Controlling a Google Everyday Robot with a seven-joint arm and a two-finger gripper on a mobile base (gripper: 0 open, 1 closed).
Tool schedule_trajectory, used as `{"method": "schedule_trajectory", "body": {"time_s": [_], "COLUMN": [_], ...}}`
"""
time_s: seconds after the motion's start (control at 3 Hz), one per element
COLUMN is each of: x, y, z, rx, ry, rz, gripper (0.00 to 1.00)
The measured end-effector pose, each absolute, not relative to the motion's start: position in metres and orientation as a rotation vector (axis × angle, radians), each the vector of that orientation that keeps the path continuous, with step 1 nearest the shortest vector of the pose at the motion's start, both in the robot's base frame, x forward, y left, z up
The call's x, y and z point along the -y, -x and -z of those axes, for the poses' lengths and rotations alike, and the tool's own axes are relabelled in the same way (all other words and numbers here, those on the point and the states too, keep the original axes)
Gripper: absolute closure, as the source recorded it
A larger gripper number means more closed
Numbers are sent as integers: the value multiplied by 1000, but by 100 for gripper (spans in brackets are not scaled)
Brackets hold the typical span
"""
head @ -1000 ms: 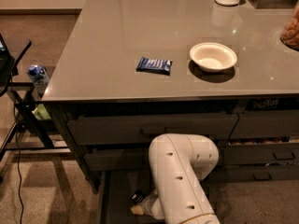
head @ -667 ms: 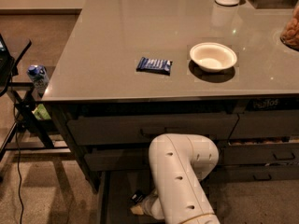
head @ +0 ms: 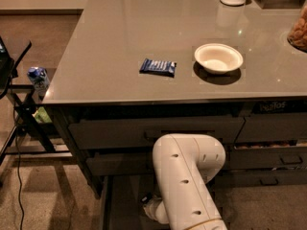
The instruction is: Pick rxbar chocolate from bottom drawer and place on counter
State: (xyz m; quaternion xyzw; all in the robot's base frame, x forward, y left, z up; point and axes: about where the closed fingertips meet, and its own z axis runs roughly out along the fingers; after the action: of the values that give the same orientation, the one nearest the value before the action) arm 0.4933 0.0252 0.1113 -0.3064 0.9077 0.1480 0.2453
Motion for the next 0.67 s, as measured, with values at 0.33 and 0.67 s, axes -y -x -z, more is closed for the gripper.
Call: {"method": "schedule_trajectory", "body": {"time_s": [0.33,0.67], "x": [-25,-29], "y": [-494,-497], "z": [-114,-128], "rx": [-2477,-2447], "ry": [836,818], "rz": [-404,-456], "gripper": [100,100]}}
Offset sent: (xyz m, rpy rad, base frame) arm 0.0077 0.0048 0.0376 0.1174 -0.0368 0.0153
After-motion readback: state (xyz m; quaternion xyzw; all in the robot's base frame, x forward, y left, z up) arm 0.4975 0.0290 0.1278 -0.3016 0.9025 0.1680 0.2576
